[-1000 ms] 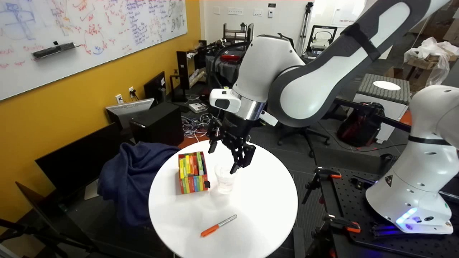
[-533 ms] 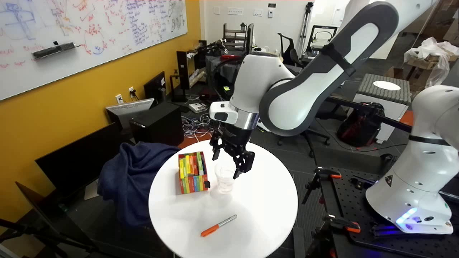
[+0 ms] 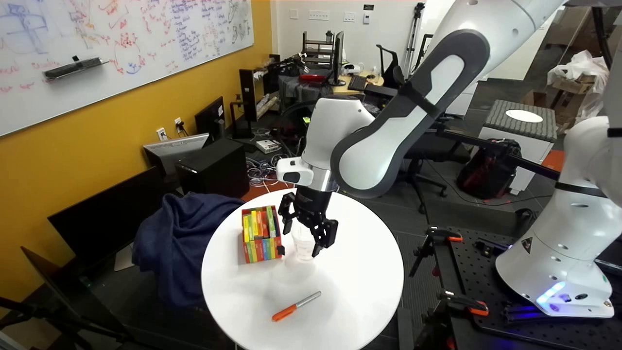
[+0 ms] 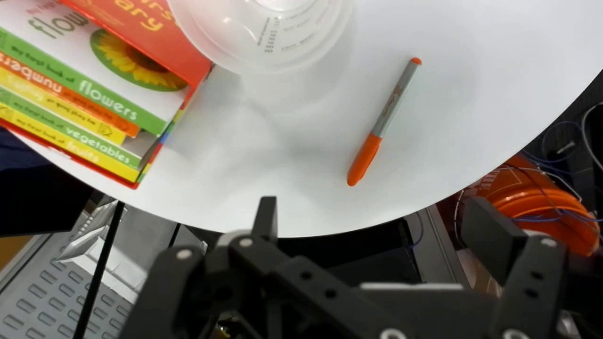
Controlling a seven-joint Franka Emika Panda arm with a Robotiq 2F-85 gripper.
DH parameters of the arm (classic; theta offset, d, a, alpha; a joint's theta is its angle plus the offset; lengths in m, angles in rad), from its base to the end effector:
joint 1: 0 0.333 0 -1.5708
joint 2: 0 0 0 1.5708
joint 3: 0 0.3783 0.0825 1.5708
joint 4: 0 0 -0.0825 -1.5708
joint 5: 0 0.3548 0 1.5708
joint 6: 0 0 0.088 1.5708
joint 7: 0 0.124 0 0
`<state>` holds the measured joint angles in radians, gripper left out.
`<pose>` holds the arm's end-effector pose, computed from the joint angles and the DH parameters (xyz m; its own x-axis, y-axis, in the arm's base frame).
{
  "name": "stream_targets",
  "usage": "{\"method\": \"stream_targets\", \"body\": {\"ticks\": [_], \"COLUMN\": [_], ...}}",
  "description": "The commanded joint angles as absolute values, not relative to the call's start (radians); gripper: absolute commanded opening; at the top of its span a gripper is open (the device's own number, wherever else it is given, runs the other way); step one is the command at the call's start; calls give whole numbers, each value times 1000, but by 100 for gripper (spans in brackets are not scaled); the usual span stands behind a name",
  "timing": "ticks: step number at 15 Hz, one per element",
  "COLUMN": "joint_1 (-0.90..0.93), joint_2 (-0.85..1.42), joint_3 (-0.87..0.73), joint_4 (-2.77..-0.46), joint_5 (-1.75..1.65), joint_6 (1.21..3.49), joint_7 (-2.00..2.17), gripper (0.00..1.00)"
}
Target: Pick up the pen and put it in the cup
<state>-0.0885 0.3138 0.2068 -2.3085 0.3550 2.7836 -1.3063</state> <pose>0.5458 0.0483 0.2935 0.4445 0.8585 0.2558 0.8805 -0.4712 0.0515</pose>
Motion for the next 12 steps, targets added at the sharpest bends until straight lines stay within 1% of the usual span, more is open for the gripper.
{"method": "stream_targets", "body": {"ticks": [1, 12], "joint_1": [-136, -203], "joint_2": [397, 583], "joint_3": [269, 391], "joint_4": [-2253, -2175], "joint_5": [378, 332], "joint_6": [2840, 2954], "joint_7": [-1341, -1221], "gripper": [100, 100]}}
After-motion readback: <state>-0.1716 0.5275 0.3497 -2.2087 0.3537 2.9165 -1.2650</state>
